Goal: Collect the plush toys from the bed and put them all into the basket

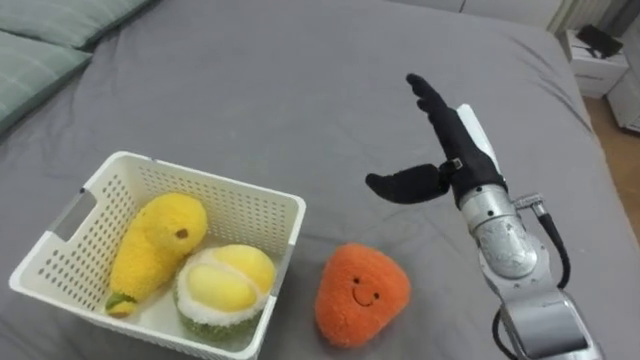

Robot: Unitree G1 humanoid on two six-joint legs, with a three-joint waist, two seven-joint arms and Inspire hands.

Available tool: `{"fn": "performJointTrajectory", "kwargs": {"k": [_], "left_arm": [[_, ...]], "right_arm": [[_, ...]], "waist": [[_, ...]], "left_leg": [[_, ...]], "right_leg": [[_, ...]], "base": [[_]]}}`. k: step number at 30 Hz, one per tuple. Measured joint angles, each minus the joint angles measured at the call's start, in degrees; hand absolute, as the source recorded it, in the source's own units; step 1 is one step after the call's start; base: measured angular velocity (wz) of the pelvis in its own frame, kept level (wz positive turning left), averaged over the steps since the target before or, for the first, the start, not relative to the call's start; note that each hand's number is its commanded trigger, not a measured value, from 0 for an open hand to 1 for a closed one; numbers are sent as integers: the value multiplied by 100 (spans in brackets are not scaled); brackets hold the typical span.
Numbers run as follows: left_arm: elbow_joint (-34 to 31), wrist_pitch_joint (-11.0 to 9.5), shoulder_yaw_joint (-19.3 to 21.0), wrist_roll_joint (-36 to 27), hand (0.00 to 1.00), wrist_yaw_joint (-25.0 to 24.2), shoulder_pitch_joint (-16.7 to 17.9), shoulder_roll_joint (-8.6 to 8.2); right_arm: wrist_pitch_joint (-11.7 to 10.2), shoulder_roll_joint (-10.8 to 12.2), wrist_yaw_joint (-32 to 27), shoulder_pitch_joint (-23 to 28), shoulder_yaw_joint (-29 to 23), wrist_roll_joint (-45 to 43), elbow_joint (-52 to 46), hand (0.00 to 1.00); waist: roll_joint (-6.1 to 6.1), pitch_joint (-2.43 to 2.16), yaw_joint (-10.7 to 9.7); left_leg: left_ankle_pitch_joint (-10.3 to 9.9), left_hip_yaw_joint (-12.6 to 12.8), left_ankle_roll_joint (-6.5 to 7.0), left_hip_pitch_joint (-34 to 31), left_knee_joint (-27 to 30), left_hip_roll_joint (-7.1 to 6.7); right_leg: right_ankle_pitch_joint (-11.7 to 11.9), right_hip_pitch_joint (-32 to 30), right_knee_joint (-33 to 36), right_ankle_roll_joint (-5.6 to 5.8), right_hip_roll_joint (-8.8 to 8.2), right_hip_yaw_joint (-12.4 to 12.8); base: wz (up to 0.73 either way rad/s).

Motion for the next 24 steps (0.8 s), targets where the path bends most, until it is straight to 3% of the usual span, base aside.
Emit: {"fn": "performJointTrajectory", "kwargs": {"k": [9, 18, 24], "left_arm": [[2, 2, 52, -60, 0, -114, 40, 7], [-14, -5, -2, -138, 0, -127, 59, 10], [10, -78, -3, -214, 0, -101, 78, 21]], "right_arm": [[-7, -61, -85, 519, -436, 78, 18, 0], [-11, -75, 224, 1164, -228, -158, 547, 0], [5, -61, 407, 1178, 11, -241, 974, 0]], "waist": [[0, 9, -159], [15, 36, -137], [21, 31, -126]], "left_leg": [[-6, 84, 0, 4, -42, 16], [-45, 97, 7, -7, -40, 21], [-63, 167, 7, -120, -39, 38]], "right_leg": [[3, -34, 3, 0, 21, 127], [2, -45, -7, 1, 19, 159], [4, -179, 3, 2, 43, 197]], "base": [[-5], [-1], [-6]]}}
